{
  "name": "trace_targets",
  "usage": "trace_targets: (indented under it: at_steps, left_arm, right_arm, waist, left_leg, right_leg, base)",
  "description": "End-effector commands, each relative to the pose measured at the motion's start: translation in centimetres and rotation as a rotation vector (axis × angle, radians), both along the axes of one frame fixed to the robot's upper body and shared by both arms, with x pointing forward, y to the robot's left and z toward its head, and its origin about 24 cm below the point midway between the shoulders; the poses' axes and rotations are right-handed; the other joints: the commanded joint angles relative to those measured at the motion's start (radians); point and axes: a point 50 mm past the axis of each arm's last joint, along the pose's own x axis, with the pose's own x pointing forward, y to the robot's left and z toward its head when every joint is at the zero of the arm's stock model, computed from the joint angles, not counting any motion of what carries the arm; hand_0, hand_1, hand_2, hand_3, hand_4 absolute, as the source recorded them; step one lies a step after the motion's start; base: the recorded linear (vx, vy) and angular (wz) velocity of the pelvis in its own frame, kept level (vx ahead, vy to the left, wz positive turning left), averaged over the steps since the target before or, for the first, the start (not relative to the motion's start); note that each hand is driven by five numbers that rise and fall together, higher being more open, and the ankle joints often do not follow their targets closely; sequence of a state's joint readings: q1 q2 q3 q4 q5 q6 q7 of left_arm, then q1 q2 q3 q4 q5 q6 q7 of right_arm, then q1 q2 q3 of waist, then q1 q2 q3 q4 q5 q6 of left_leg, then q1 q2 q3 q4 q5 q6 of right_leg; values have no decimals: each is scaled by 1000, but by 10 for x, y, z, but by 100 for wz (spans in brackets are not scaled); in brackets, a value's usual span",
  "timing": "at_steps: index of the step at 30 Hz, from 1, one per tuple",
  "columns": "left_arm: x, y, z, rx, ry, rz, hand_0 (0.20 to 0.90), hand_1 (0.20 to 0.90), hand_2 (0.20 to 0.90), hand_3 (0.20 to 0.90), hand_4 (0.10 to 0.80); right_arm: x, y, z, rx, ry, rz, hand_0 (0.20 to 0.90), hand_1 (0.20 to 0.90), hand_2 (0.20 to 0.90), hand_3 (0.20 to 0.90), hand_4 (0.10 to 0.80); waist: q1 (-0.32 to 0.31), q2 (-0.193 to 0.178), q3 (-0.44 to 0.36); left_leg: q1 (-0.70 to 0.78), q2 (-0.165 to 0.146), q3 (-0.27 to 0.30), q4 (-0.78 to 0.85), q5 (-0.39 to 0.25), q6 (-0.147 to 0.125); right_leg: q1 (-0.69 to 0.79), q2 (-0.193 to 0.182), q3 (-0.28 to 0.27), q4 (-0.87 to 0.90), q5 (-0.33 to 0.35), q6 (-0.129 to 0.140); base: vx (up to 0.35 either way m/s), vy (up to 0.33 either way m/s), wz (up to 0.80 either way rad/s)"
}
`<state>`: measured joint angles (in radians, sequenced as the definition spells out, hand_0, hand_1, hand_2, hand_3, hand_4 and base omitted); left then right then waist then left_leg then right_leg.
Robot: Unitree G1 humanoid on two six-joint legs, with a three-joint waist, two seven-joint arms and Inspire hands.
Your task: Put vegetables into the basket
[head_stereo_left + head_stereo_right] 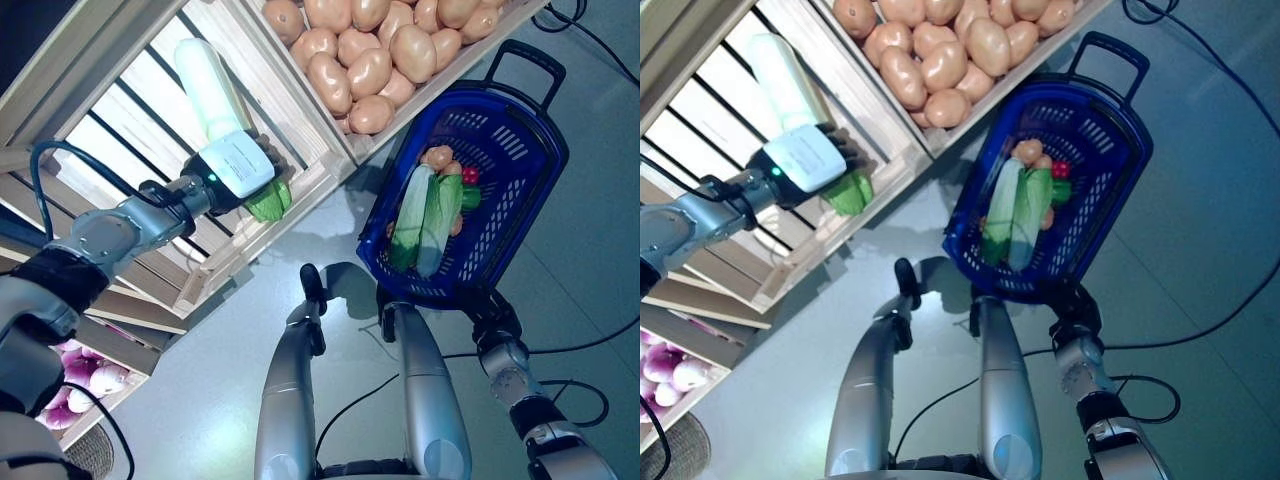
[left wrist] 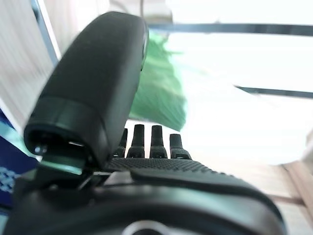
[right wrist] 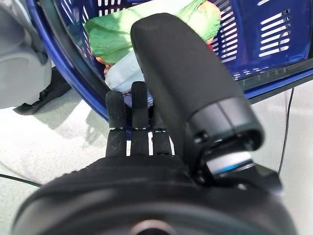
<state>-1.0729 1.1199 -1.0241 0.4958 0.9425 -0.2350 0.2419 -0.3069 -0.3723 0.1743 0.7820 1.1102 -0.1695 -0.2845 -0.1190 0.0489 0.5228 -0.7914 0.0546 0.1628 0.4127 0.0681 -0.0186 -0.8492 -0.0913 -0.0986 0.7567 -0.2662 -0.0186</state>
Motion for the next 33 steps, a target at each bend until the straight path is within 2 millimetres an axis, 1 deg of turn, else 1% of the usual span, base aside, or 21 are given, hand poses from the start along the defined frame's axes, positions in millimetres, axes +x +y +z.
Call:
trace_targets:
  at_steps: [1,5,8,11,15,19,20,21,23,27,28,29,30,33]
  left_arm:
    - [-6,6,48,-1,-164,-42,900,900,900,900,800]
    - [-5,14,40,3,-148,11,900,900,900,900,800]
    - [-4,21,37,0,-156,38,900,900,900,900,800]
    - [-7,28,34,-1,-202,43,900,900,900,900,800]
    - [-10,35,23,12,-318,-25,900,900,900,900,800]
    - [-10,42,14,6,-371,-33,900,900,900,900,800]
    - [-10,43,10,6,-371,-35,900,900,900,900,800]
    - [-10,43,5,7,-357,-38,900,900,900,900,800]
    - [-10,43,-2,28,-350,-49,900,900,900,900,800]
    - [-8,45,-4,38,-368,-24,900,900,900,900,800]
    - [-8,46,-2,31,-372,-11,698,698,698,698,665]
    - [-8,46,0,28,-379,-8,427,427,427,427,485]
    - [-7,45,2,26,-381,-4,300,300,300,300,400]
    - [-5,41,6,3,-394,3,300,300,300,300,400]
  right_arm:
    - [-10,-17,-1,11,-20,-64,900,900,900,900,800]
    - [-7,-10,3,3,-35,-44,900,900,900,900,800]
    - [-8,-8,2,3,-32,-49,900,900,900,900,800]
    - [-9,-9,3,3,-35,-56,900,900,900,900,800]
    - [-9,-9,6,4,-45,-58,900,900,900,900,800]
    - [-7,-7,11,0,-58,-52,900,900,900,900,800]
    - [-8,-6,11,0,-57,-54,900,900,900,900,800]
    - [-11,-6,8,1,-45,-55,900,900,900,900,800]
    - [-11,-5,11,-1,-41,-52,900,900,900,900,800]
    - [-10,-4,16,-2,-47,-54,900,900,900,900,800]
    - [-9,-2,18,-4,-47,-49,900,900,900,900,800]
    - [-9,-1,19,-5,-47,-45,900,900,900,900,800]
    - [-9,0,20,-7,-50,-42,900,900,900,900,800]
    - [-8,1,23,-9,-51,-38,900,900,900,900,800]
  waist:
    - [0,27,-3]
    - [2,20,-3]
    - [6,19,-3]
    - [11,16,-3]
    - [15,5,-3]
    - [15,0,-3]
    - [15,-2,-3]
    - [16,-2,-3]
    - [14,-5,-3]
    - [9,-8,-3]
    - [6,-10,-3]
    - [4,-12,-3]
    - [2,-13,-3]
    - [-3,-15,-3]
  left_leg:
    - [-32,9,41,148,-157,10]
    - [-57,14,38,158,-161,12]
    - [-64,14,34,161,-162,12]
    - [-69,15,33,164,-163,13]
    - [-100,20,21,185,-165,13]
    - [-123,22,16,196,-165,15]
    - [-127,22,15,200,-169,16]
    - [-107,20,5,208,-194,8]
    - [-118,21,6,216,-195,8]
    - [-143,25,4,234,-199,8]
    - [-147,26,3,237,-200,8]
    - [-151,28,4,239,-200,8]
    - [-155,29,5,240,-200,7]
    - [-156,30,6,240,-201,5]
  right_leg:
    - [25,-3,-22,-213,191,40]
    - [2,-6,-22,-207,192,40]
    - [-2,-9,-26,-207,194,43]
    - [-4,-11,-29,-206,194,43]
    - [-30,-12,-31,-179,188,39]
    - [-54,-11,-29,-161,186,38]
    - [-59,-12,-29,-152,182,38]
    - [-39,-10,-24,-142,159,48]
    - [-51,-11,-25,-132,158,47]
    - [-82,-11,-21,-101,154,47]
    - [-87,-12,-20,-96,154,48]
    - [-93,-12,-18,-93,155,48]
    - [-96,-12,-17,-92,155,48]
    - [-100,-10,-13,-88,152,48]
  base:
    - [4,-4,5]
    - [-5,9,6]
    - [-2,4,1]
    - [0,0,0]
    - [2,16,-1]
    - [-7,26,0]
    - [63,32,1]
    - [64,26,-1]
    - [23,29,-5]
    - [-30,41,-1]
    - [-27,31,0]
    - [-34,37,-2]
    - [0,0,0]
    - [-11,11,-1]
